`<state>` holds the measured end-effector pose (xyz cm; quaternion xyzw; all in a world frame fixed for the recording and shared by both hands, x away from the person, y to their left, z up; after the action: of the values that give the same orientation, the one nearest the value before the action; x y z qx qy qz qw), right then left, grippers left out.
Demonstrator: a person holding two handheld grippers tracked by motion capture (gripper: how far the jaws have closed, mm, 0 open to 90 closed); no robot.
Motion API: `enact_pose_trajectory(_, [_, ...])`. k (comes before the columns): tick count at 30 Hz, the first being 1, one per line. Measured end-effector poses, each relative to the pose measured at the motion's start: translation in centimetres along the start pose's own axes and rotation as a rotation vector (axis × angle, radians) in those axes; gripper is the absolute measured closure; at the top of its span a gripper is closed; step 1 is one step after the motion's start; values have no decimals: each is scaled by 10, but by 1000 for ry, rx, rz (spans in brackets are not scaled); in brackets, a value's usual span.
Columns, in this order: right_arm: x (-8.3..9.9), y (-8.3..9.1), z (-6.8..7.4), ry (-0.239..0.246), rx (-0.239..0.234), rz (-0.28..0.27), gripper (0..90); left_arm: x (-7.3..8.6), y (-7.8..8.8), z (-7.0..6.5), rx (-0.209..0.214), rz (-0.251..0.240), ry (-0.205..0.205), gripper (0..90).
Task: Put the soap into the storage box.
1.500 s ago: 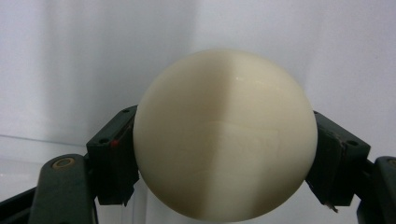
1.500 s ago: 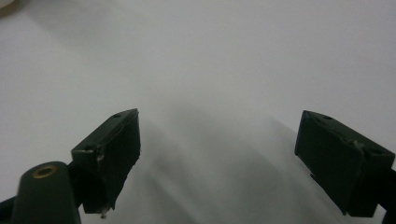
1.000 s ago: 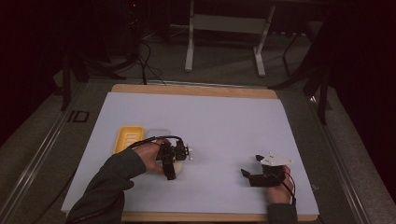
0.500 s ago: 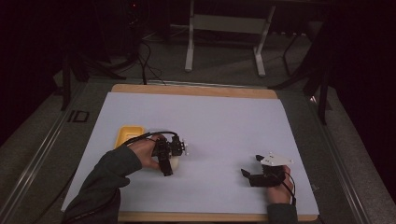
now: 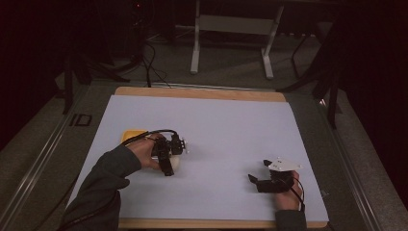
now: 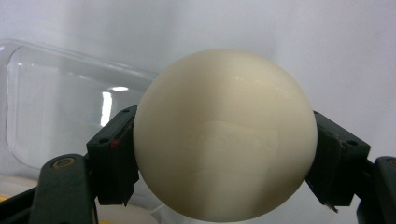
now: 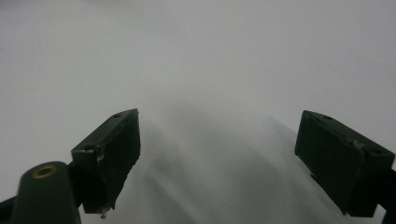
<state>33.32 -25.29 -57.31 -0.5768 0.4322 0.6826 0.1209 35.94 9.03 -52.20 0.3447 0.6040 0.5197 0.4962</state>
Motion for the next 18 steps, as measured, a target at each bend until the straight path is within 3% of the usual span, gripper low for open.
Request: enact_pose_trajectory(18, [0,0,0,1,0,1,142,10,13,13,-6,-17,51,231])
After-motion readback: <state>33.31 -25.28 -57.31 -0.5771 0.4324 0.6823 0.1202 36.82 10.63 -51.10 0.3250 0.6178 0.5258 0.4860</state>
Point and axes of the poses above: each handheld gripper's, and its own axes: y roughly backward along the jaws, x roughly out of its underside, z roughly to its left, the point moved 6 cm from there along -y, roughly forward along the jaws, and after that the axes turned 10 degrees about -z, right-handed, at the moved point
